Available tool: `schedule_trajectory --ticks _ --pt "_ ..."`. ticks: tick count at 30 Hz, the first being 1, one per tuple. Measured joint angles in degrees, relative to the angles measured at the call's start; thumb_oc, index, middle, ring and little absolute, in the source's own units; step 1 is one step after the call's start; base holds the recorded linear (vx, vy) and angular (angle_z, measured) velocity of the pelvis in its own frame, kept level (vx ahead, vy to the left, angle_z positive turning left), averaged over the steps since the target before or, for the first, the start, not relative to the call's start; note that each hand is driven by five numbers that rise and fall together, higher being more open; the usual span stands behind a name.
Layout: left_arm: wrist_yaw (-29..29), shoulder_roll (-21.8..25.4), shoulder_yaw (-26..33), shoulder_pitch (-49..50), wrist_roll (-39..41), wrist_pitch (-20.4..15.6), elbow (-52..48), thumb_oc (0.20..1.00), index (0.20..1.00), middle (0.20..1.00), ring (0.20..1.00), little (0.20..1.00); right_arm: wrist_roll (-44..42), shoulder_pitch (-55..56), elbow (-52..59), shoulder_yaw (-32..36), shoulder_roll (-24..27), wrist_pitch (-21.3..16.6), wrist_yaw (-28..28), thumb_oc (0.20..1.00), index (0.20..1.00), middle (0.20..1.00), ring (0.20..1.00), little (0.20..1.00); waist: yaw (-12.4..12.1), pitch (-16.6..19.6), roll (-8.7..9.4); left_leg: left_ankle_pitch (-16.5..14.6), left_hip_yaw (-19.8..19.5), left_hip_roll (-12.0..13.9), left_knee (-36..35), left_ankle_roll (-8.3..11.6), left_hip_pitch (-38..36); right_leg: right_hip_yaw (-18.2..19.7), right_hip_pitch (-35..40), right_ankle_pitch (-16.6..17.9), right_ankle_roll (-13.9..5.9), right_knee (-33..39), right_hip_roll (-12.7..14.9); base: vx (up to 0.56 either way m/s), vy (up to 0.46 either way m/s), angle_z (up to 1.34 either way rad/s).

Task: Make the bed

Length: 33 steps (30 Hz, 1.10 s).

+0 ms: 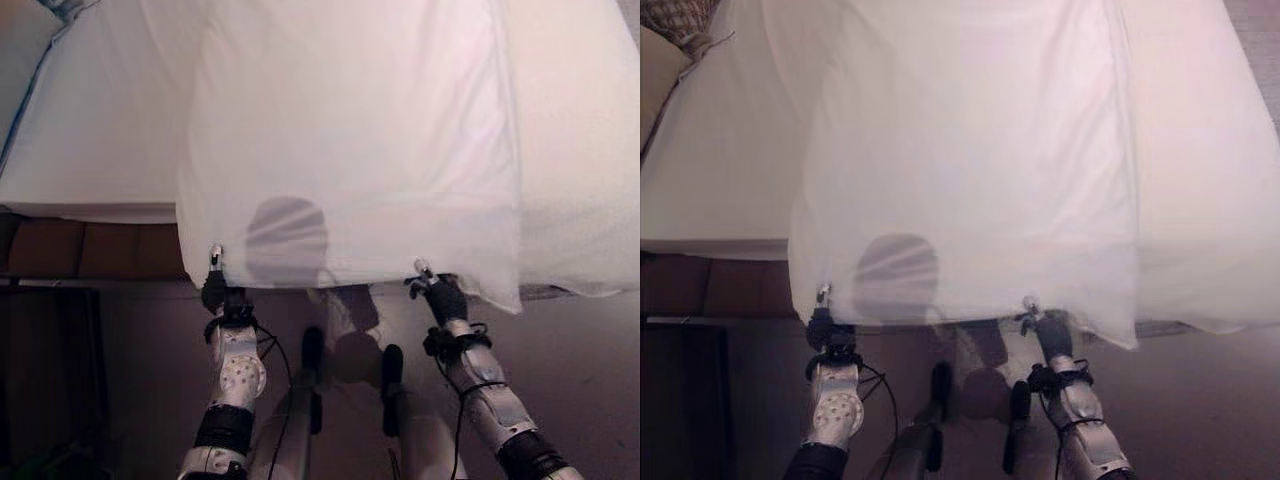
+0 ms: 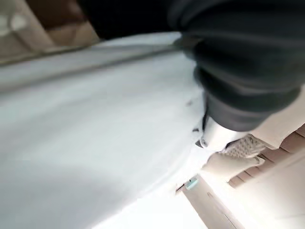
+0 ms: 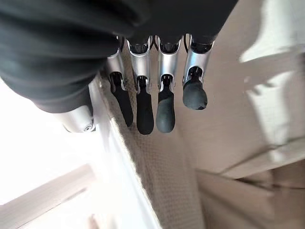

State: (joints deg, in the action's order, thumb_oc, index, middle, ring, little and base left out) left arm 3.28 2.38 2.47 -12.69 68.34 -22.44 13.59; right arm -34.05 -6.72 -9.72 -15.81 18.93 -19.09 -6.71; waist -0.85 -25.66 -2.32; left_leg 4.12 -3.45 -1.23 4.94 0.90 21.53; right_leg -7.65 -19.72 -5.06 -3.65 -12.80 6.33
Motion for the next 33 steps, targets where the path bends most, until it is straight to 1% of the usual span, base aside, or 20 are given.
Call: schedule_trajectory --ticks 3,7,10,12,13,15,17,18,20,22,23,25,26,27,28,29,30,31,32,33 --pt "-3.1 0.8 0.5 0.8 1.3 0.3 -3.2 0.200 0.200 0.200 0.200 0.200 0.9 0.4 2.4 0.3 0.3 -0.4 1.1 0.200 0.200 0.200 0.200 0.200 0.0 0.0 -0.01 0.2 0.0 0.1 0.0 0.14 1.1 0.0 -1.1 0.0 0.08 -0.1 -0.2 0.00 0.000 0.00" --pt "-3.8 1.1 0.7 1.8 2.3 0.3 -1.8 0.200 0.200 0.200 0.200 0.200 3.9 0.3 0.7 0.0 1.5 -0.8 3.4 0.200 0.200 0.200 0.200 0.200 -0.1 0.0 0.02 0.2 0.1 0.1 -0.1 0.14 1.1 -0.1 -1.0 -0.1 0.12 0.1 -0.1 0.00 0.000 0.00" --pt "-3.8 1.2 1.5 0.9 2.2 0.3 4.0 0.200 0.200 0.200 0.200 0.200 5.5 0.0 -4.3 -1.0 2.2 -0.7 5.8 0.200 0.200 0.200 0.200 0.200 0.0 0.0 0.02 0.2 0.1 0.1 0.0 0.14 1.0 -0.1 -1.0 -0.2 0.11 0.1 -0.1 0.00 0.000 0.00" --pt "-3.5 1.1 2.2 -1.2 2.1 0.2 10.1 0.200 0.200 0.200 0.200 0.200 6.5 -0.3 -9.7 -2.5 2.5 0.1 7.5 0.200 0.200 0.200 0.200 0.200 0.0 0.0 0.03 0.2 0.2 0.1 0.0 0.14 0.8 -0.1 -0.7 -0.2 0.11 0.1 -0.2 0.00 0.000 0.00" --pt "-3.2 1.0 3.0 -3.2 1.0 0.2 14.4 0.200 0.200 0.200 0.200 0.200 6.7 -1.0 -14.5 -3.6 2.3 0.7 8.6 0.200 0.200 0.200 0.200 0.200 0.0 0.0 0.04 0.2 0.2 0.2 0.0 0.14 0.5 -0.1 -0.4 -0.2 0.11 0.1 -0.2 0.00 0.000 0.00" --pt "-2.7 1.1 3.8 -4.9 -1.8 -0.4 19.1 0.200 0.200 0.200 0.200 0.200 7.3 -2.0 -20.7 -5.2 2.0 1.1 10.1 0.200 0.200 0.200 0.200 0.200 0.0 0.0 0.04 0.2 0.2 0.2 0.0 0.14 0.2 -0.1 -0.2 -0.2 0.12 0.1 -0.2 0.01 -0.007 -0.03" --pt "-1.3 1.1 5.5 -7.0 -4.3 -0.6 23.8 0.200 0.200 0.200 0.200 0.200 7.6 -3.0 -23.3 -6.4 2.0 2.4 11.2 0.200 0.200 0.200 0.200 0.200 0.1 0.0 0.04 0.1 0.2 0.3 0.0 0.15 -0.1 0.0 0.1 -0.2 0.12 0.1 -0.2 0.00 0.000 0.00" --pt "-0.4 1.7 6.5 -9.1 -5.6 -1.5 27.2 0.200 0.200 0.200 0.200 0.200 7.6 -3.6 -26.0 -6.7 1.8 2.6 12.6 0.200 0.200 0.200 0.200 0.200 0.0 0.0 0.05 0.1 0.2 0.4 0.0 0.15 -0.4 -0.1 0.3 -0.2 0.14 0.1 -0.3 0.00 0.000 0.00" --pt "3.0 4.0 6.8 -11.9 -10.9 -2.5 33.9 0.200 0.200 0.200 0.200 0.200 7.5 -4.2 -33.3 -8.0 1.3 4.0 13.8 0.200 0.200 0.200 0.200 0.200 0.1 0.0 0.05 0.1 0.4 0.5 -0.1 0.18 -0.9 0.0 0.7 -0.2 0.16 0.1 -0.3 0.02 -0.009 -0.04" --pt "5.2 5.0 7.6 -13.2 -14.2 -2.6 37.2 0.200 0.200 0.200 0.200 0.200 7.4 -4.3 -37.7 -8.7 1.1 5.7 14.2 0.200 0.200 0.200 0.200 0.200 0.3 0.0 0.06 0.0 0.4 0.6 -0.1 0.33 -1.2 0.0 1.0 -0.2 0.18 0.2 -0.5 0.00 -0.001 -0.05" --pt "7.2 6.3 7.8 -16.1 -18.0 -2.4 44.1 0.200 0.200 0.200 0.200 0.200 7.4 -5.2 -43.8 -9.7 0.2 7.5 14.3 0.200 0.200 0.200 0.200 0.200 0.2 0.0 0.06 0.0 0.5 0.8 -0.1 0.39 -1.7 0.0 1.7 0.1 0.48 0.7 -0.7 0.01 0.006 -0.04" --pt "10.2 6.9 7.9 -16.8 -20.0 -1.7 45.0 0.200 0.200 0.200 0.200 0.200 7.4 -5.1 -47.2 -9.3 -0.6 9.0 14.3 0.200 0.200 0.200 0.200 0.200 0.3 0.0 0.07 -0.2 0.5 1.1 -0.1 0.68 -1.8 0.0 1.8 0.2 0.71 1.0 -1.0 0.02 0.013 -0.09" --pt "11.5 7.7 8.0 -18.1 -21.9 -0.2 48.7 0.200 0.200 0.200 0.200 0.200 7.3 -7.1 -53.3 -8.1 -2.6 10.2 13.4 0.200 0.200 0.200 0.200 0.200 0.4 0.1 0.08 -0.3 0.7 1.4 0.0 0.74 -2.1 0.1 2.1 0.4 0.87 1.1 -1.3 0.01 0.016 -0.13" --pt "12.1 7.9 8.1 -18.3 -22.7 0.6 49.2 0.200 0.200 0.200 0.200 0.200 6.9 -7.8 -55.0 -7.4 -3.1 10.7 13.1 0.200 0.200 0.200 0.200 0.200 0.4 0.1 0.08 -0.3 1.0 1.5 0.0 0.76 -2.2 0.1 2.0 0.4 0.96 1.1 -1.3 0.01 0.014 -0.14" --pt "12.6 8.4 8.1 -18.6 -23.4 1.8 50.9 0.912 0.912 0.912 0.912 0.912 6.9 -9.0 -57.4 -6.6 -3.6 11.4 12.8 0.200 0.200 0.200 0.200 0.200 0.4 0.1 0.08 -0.3 1.6 1.7 0.0 0.87 -2.5 0.2 2.2 0.5 1.11 1.2 -1.4 0.04 0.008 -0.14" --pt "12.7 8.8 8.1 -18.9 -24.3 2.8 52.7 1.000 1.000 1.000 1.000 1.000 6.9 -10.1 -59.0 -6.4 -4.1 12.2 12.4 0.388 0.388 0.388 0.388 0.388 0.4 0.1 0.09 -0.4 1.7 1.8 0.0 0.94 -2.9 0.2 2.5 0.5 1.17 1.2 -1.5 0.03 0.011 -0.11" --pt "13.1 9.1 8.2 -18.9 -25.3 4.7 54.3 1.000 1.000 1.000 1.000 1.000 7.0 -10.7 -60.2 -5.7 -4.4 13.2 12.0 0.843 0.843 0.843 0.843 0.843 0.4 0.3 -0.09 -0.4 1.8 1.9 0.0 1.01 -3.1 0.2 2.8 0.5 1.16 1.3 -1.5 0.04 0.014 -0.04" --pt "13.6 9.1 8.4 -18.6 -26.3 6.7 56.5 1.000 1.000 1.000 1.000 1.000 7.0 -11.1 -61.2 -4.6 -4.6 14.1 11.6 1.000 1.000 1.000 1.000 1.000 0.4 0.8 -0.29 -0.5 1.8 1.9 0.0 1.03 -3.1 0.1 2.9 0.5 1.17 1.3 -1.6 0.04 0.010 0.02" --pt "13.9 9.0 8.4 -18.2 -27.0 7.6 57.5 1.000 1.000 1.000 1.000 1.000 7.0 -11.2 -61.9 -3.3 -4.8 14.5 11.5 1.000 1.000 1.000 1.000 1.000 0.4 0.9 -0.36 -0.5 1.7 2.0 0.0 1.07 -3.2 0.1 3.0 0.5 1.19 1.4 -1.6 0.04 -0.001 0.03" --pt "14.3 8.8 8.3 -16.5 -27.8 9.4 58.5 1.000 1.000 1.000 1.000 1.000 7.0 -11.3 -62.6 -2.0 -5.0 15.0 11.4 1.000 1.000 1.000 1.000 1.000 0.3 1.2 -0.29 -0.5 1.7 2.0 0.0 1.10 -3.2 0.1 3.0 0.5 1.20 1.5 -1.7 0.04 -0.012 0.03"
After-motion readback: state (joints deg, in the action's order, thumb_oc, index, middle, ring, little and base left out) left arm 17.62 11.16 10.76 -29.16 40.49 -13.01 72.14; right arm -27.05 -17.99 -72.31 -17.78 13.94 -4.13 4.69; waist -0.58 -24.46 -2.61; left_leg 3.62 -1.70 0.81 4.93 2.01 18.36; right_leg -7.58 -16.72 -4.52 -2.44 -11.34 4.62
